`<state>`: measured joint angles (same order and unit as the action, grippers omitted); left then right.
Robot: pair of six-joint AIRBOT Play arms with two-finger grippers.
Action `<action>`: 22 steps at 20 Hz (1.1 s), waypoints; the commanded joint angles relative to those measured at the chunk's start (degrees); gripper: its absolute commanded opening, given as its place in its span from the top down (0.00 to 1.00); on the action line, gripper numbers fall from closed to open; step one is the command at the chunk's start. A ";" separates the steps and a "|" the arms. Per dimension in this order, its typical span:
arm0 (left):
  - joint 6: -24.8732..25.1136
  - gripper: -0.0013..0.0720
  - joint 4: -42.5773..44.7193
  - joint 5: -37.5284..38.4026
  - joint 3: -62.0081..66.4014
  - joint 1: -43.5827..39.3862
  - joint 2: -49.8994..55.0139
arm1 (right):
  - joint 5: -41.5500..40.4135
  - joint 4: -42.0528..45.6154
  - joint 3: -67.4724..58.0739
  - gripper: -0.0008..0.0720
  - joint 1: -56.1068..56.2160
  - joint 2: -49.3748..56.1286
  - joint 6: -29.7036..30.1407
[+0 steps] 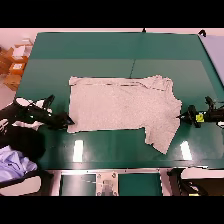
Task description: Fold the shirts.
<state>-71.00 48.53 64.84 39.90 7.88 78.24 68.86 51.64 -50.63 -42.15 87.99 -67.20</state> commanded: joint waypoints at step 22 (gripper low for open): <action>-2.21 0.95 1.92 6.36 83.67 -4.96 -18.99 | -3.06 -46.49 -43.93 0.98 -0.26 -37.64 4.35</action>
<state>-72.84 50.19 72.40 109.47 2.94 62.76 71.72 10.55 -84.27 -42.11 58.15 -64.23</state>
